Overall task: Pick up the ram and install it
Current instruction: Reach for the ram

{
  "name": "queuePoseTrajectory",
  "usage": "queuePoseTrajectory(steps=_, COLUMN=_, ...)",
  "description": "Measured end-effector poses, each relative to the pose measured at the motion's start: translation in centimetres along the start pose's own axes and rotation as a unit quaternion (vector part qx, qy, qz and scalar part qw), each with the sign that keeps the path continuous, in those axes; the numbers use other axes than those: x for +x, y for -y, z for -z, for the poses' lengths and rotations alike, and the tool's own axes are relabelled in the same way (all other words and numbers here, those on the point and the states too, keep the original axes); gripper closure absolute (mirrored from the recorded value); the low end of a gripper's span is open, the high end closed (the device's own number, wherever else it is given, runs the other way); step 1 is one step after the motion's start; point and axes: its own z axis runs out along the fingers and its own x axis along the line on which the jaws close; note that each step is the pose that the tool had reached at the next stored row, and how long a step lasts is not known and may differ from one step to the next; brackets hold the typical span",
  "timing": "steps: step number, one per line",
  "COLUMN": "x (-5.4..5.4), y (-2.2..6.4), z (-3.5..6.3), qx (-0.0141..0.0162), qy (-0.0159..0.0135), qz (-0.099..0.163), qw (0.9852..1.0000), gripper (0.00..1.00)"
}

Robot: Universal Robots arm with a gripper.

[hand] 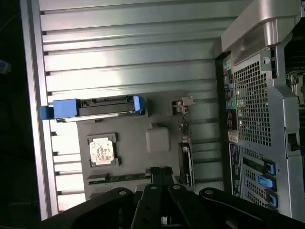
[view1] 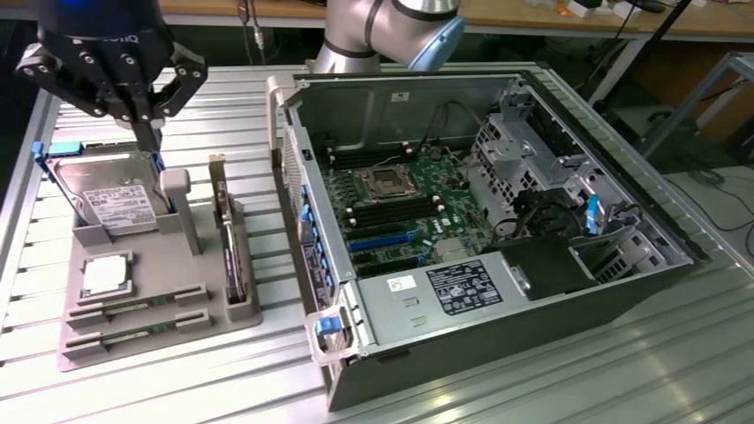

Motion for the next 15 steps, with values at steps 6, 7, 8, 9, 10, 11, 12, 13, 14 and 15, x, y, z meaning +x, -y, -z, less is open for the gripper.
queuePoseTrajectory(steps=6, x=0.1, y=3.5, z=0.09, qx=0.0003, qy=-0.0031, qz=0.0, qw=1.0, gripper=0.9)
queuePoseTrajectory(steps=7, x=0.1, y=4.08, z=0.09, qx=0.0002, qy=-0.0033, qz=0.0, qw=1.0, gripper=0.9)
queuePoseTrajectory(steps=8, x=0.1, y=5.01, z=0.09, qx=0.0003, qy=-0.0036, qz=0.0, qw=1.0, gripper=0.9)
queuePoseTrajectory(steps=9, x=0.3, y=5.88, z=0.08, qx=0.0004, qy=-0.0038, qz=0.0, qw=1.0, gripper=0.9)
queuePoseTrajectory(steps=10, x=0.4, y=6.09, z=0.05, qx=0.0004, qy=-0.004, qz=0.0, qw=1.0, gripper=0.9)
queuePoseTrajectory(steps=11, x=0.7, y=6.31, z=0.01, qx=0.0004, qy=-0.0041, qz=0.0, qw=1.0, gripper=0.9)
queuePoseTrajectory(steps=12, x=1.2, y=6.57, z=-0.04, qx=0.0003, qy=-0.0042, qz=0.0, qw=1.0, gripper=0.9)
queuePoseTrajectory(steps=13, x=1.6, y=6.73, z=-0.05, qx=0.0002, qy=-0.0042, qz=0.0, qw=1.0, gripper=0.9)
queuePoseTrajectory(steps=14, x=1.6, y=6.73, z=-0.04, qx=0.0002, qy=-0.0042, qz=0.0, qw=1.0, gripper=0.9)
queuePoseTrajectory(steps=15, x=1.6, y=6.73, z=-0.04, qx=0.0003, qy=-0.0042, qz=0.0, qw=1.0, gripper=0.9)
